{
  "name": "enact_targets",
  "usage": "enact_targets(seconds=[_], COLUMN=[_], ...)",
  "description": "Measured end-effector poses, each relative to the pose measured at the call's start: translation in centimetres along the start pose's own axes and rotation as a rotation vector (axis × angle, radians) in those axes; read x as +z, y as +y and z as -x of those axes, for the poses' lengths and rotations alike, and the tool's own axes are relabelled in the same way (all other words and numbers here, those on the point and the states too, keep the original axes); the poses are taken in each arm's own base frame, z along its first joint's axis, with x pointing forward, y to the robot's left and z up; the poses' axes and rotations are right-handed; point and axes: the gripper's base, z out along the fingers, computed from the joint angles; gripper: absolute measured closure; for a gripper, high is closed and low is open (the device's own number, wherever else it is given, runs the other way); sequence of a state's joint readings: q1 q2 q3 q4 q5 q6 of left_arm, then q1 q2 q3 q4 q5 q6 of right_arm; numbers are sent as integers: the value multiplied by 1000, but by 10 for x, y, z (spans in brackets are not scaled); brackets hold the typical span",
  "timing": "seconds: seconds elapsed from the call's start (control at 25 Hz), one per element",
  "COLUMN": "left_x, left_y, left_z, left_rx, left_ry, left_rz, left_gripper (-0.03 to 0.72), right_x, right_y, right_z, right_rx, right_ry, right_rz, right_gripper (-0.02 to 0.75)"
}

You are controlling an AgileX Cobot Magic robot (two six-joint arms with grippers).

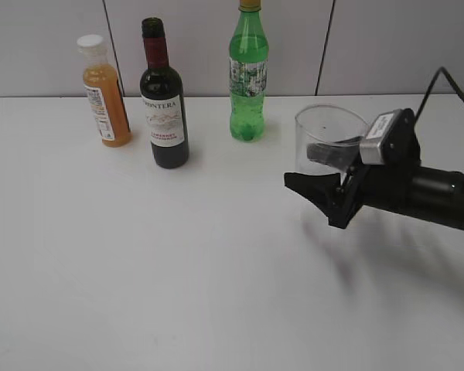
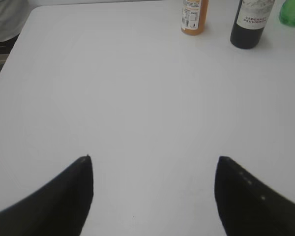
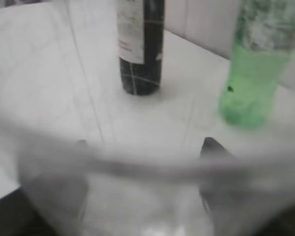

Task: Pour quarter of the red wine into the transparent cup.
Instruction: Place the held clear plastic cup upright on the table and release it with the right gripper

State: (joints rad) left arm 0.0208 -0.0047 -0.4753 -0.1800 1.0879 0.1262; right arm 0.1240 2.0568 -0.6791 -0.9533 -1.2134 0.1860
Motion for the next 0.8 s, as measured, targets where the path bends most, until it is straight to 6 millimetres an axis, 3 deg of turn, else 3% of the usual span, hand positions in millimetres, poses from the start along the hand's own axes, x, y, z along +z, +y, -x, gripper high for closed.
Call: enact_targets(seconds=[0.12,0.36,0.56,0.8], left_x=[0,0,0,0], left_y=[0,0,0,0], left_z=[0,0,0,0], left_rx=[-1,1,1,0], left_ry=[0,0,0,0], left_rz=[0,0,0,-1], left_gripper=[99,99,99,99], right_x=[22,71,90,94], right_y=[8,50,77,77], right_z=[15,39,36,16], right_rx=[-8,-63,-151,-143], right_ry=[-30,-10,86,150], right_rz=[129,341,397,399], right_gripper=[196,196,196,196])
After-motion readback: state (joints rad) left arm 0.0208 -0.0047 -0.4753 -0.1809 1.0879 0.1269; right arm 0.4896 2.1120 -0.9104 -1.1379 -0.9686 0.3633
